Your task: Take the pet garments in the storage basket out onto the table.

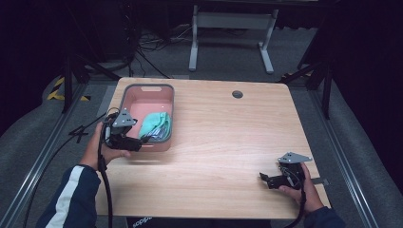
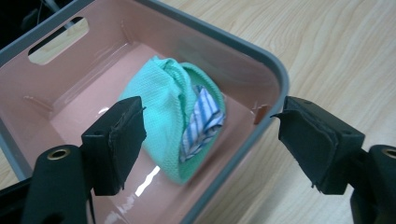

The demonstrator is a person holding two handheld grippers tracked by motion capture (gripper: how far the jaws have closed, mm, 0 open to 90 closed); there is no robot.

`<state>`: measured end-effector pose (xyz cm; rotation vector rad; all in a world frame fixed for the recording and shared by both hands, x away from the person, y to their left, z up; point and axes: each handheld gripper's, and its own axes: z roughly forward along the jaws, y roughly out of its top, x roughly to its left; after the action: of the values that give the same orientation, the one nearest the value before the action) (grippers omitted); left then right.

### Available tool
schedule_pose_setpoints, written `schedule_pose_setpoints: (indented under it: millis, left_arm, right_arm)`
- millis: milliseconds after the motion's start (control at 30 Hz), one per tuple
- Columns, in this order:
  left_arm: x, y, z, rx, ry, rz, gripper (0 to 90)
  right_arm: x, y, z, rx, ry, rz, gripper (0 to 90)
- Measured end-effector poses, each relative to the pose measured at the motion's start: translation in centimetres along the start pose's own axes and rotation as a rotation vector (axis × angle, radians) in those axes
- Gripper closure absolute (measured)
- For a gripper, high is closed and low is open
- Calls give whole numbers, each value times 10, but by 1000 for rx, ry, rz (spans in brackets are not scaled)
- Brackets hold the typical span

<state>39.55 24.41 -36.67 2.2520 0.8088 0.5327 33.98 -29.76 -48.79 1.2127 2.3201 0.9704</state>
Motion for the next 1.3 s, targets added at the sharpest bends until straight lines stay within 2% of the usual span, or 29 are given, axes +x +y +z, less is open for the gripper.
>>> schedule_pose_setpoints:
  millis: [100,133,367,400,533,733,933,1000,1067,1133,1300]
  left_arm:
    - [6,2,4,15,11,-2,230]
    - [8,3,7,21,7,-17,230]
    - [18,9,15,47,7,-23,227]
    - [20,10,16,52,20,-20,227]
    - [26,14,22,77,26,-28,226]
    - [34,16,29,86,30,-47,224]
    - [37,16,41,152,73,-28,226]
    - [39,16,45,168,71,-26,226]
    - [41,15,49,190,86,-23,232]
    - [44,15,51,201,62,-42,232]
    - [49,18,53,204,43,-60,232]
  right_arm:
    - [0,0,0,0,0,0,6]
    - [0,0,0,0,0,0,6]
    - [0,0,0,0,-1,0,6]
    - [0,0,0,0,-1,0,6]
    - [0,0,0,0,-1,0,6]
    - [0,0,0,0,-1,0,6]
    - [0,0,0,0,-1,0,6]
    - [0,0,0,0,-1,1,6]
    - [0,0,0,0,-1,0,6]
    - [0,0,0,0,-2,0,6]
    - [0,0,0,0,-2,0,6]
